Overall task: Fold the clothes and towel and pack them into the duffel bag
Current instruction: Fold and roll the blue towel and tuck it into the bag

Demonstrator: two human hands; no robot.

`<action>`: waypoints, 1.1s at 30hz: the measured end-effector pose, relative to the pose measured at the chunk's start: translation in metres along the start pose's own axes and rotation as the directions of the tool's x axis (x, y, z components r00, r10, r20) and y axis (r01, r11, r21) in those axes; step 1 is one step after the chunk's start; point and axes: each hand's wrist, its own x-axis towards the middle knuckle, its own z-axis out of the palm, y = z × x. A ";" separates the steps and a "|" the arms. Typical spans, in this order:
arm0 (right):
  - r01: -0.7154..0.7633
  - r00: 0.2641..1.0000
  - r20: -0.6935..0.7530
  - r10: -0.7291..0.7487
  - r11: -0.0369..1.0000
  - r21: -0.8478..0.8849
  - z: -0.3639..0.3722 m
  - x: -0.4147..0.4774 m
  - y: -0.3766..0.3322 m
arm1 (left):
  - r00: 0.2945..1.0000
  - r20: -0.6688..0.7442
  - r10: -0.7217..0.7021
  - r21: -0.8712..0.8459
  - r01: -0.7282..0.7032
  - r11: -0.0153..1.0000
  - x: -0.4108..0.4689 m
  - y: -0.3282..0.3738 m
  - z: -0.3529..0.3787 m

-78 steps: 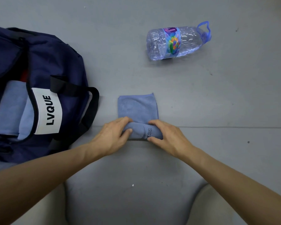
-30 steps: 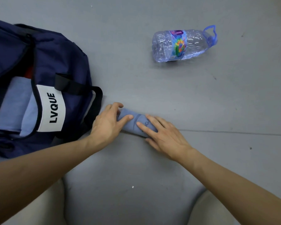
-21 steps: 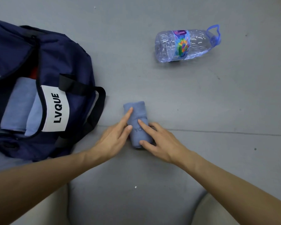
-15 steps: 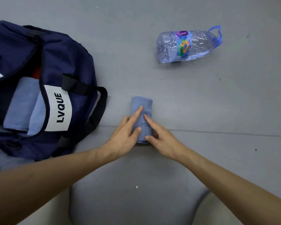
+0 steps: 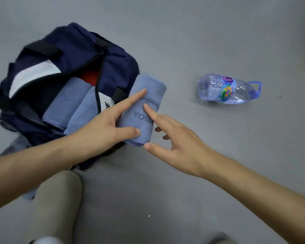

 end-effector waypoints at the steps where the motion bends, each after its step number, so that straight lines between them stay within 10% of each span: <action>1: 0.038 0.999 0.005 -0.038 0.999 -0.023 0.001 0.014 -0.012 | 0.999 -0.050 0.001 -0.038 -0.003 0.999 -0.007 0.000 -0.012; 5: 0.159 0.987 0.004 -0.161 0.968 -0.192 0.015 0.072 -0.049 | 0.950 -0.307 0.063 -0.039 -0.078 0.996 -0.026 -0.005 -0.059; 10: -0.029 0.991 -0.134 0.006 0.985 -0.171 0.044 0.118 -0.068 | 0.877 -0.479 0.051 0.094 -0.007 0.996 -0.037 -0.035 -0.125; 22: -0.433 0.900 -0.167 0.404 0.876 -0.214 0.102 0.139 -0.091 | 0.916 -0.391 0.089 0.245 0.010 0.970 -0.010 -0.076 -0.134; 33: -0.316 0.860 -0.396 0.322 0.945 0.082 0.106 0.113 -0.098 | 0.957 -0.288 0.032 0.238 0.039 0.970 0.046 -0.087 -0.139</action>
